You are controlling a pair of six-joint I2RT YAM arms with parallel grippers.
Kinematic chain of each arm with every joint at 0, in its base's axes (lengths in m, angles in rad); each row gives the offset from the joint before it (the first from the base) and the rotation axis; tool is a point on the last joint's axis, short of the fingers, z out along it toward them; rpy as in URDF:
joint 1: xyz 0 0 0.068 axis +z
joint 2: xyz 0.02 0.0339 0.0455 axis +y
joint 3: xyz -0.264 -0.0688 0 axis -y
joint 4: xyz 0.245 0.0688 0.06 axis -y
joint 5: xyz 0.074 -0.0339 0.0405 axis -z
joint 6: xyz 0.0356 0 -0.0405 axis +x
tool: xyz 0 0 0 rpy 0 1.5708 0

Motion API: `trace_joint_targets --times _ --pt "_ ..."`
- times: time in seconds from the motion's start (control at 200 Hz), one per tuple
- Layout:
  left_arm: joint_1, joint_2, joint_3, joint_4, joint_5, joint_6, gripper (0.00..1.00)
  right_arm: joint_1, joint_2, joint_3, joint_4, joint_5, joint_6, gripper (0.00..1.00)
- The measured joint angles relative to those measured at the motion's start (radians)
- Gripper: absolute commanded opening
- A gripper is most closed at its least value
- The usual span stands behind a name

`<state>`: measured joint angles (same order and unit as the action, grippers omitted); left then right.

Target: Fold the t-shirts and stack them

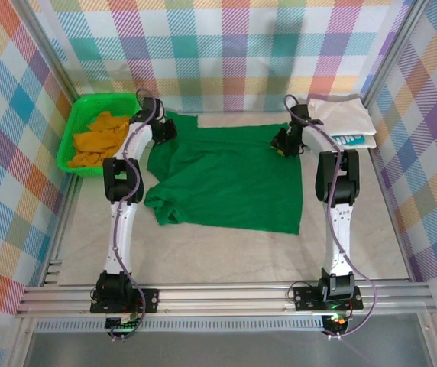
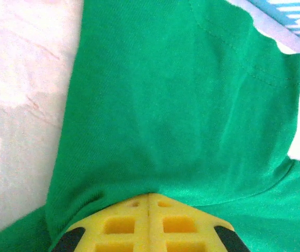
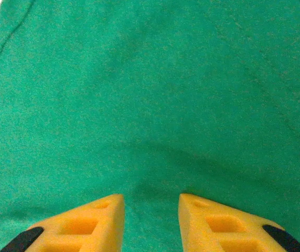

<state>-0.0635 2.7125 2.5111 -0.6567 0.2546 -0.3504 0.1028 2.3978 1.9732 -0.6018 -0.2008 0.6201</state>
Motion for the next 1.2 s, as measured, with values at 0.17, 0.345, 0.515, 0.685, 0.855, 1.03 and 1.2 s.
trace_joint_targets --times 0.17,0.345,0.515,0.685,0.855,1.03,1.2 --pt "0.002 0.0 0.072 -0.021 -0.008 0.007 0.25 0.002 -0.04 0.0 -0.021 -0.025 -0.015 0.37" --pt "-0.012 -0.305 -0.357 0.173 -0.018 0.001 0.42 0.031 -0.308 -0.128 -0.018 -0.029 -0.074 0.4" --pt "-0.037 -1.028 -1.292 0.51 -0.146 -0.113 0.56 0.095 -0.766 -0.574 0.164 -0.026 -0.089 0.41" --pt "-0.109 -1.659 -1.744 0.542 -0.264 -0.189 0.57 0.12 -1.027 -1.048 0.269 -0.004 -0.106 0.45" --pt "-0.135 -1.815 -1.898 0.369 -0.254 -0.239 0.59 0.119 -1.078 -1.242 0.154 0.055 -0.084 0.47" --pt "-0.137 -1.733 -2.011 0.3 -0.164 -0.264 0.63 0.113 -1.081 -1.253 0.118 0.076 -0.038 0.47" --pt "-0.138 -1.558 -2.012 0.381 -0.067 -0.26 0.62 0.113 -1.081 -1.287 0.098 0.077 0.01 0.5"
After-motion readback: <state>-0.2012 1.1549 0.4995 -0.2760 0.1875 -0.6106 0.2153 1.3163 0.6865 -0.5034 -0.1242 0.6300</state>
